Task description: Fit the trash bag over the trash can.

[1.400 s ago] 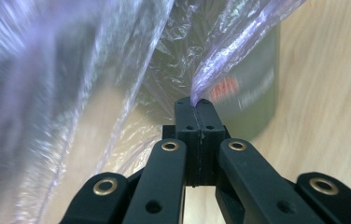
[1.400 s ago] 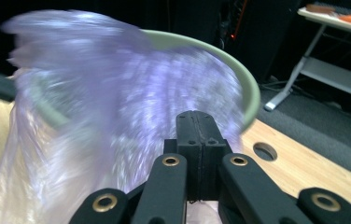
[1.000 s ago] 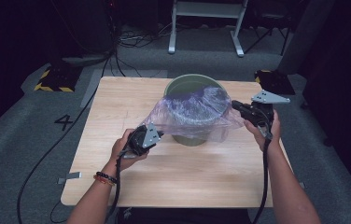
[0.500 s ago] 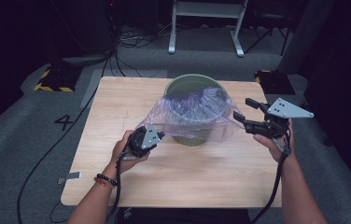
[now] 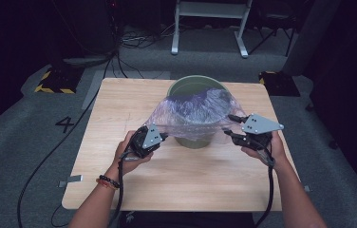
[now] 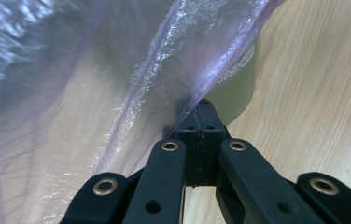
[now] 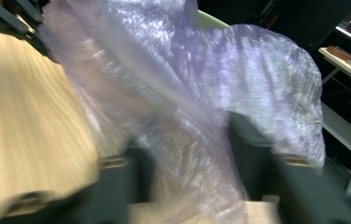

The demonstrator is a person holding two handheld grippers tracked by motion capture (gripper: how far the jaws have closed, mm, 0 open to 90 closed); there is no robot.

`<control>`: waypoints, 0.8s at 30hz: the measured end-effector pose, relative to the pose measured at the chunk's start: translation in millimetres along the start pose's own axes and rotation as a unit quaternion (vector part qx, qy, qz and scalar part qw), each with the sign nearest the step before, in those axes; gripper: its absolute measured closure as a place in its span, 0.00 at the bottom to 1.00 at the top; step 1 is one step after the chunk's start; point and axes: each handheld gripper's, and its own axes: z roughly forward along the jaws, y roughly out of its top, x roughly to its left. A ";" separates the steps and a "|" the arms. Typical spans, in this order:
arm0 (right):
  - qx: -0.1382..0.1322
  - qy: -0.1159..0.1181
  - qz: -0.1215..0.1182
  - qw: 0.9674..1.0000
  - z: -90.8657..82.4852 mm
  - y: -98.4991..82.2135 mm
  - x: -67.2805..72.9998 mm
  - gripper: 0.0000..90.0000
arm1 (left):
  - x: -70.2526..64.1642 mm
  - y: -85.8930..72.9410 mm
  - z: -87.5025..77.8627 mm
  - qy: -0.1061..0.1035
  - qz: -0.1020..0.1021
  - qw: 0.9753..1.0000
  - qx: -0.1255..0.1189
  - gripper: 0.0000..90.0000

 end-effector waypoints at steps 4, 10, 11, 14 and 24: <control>-0.022 0.000 0.027 0.999 2.2 2.9 -13.6 0.94 | 4.2 -0.9 -0.1 0.003 0.002 1.000 0.009 1.00; -0.047 -0.019 0.086 0.995 4.8 19.6 -42.4 1.00 | 9.2 -6.4 1.2 0.002 -0.005 1.000 0.022 1.00; -0.040 -0.023 0.089 0.995 8.5 22.7 -46.9 1.00 | 9.8 -7.0 1.3 0.001 -0.006 1.000 0.022 1.00; -0.021 -0.045 0.105 0.993 21.1 28.0 -60.8 1.00 | 10.0 -8.7 2.3 -0.003 -0.008 1.000 0.027 1.00; 0.020 -0.088 0.151 0.984 50.8 22.8 -102.2 1.00 | 11.4 -21.4 6.9 -0.012 -0.009 0.998 0.056 1.00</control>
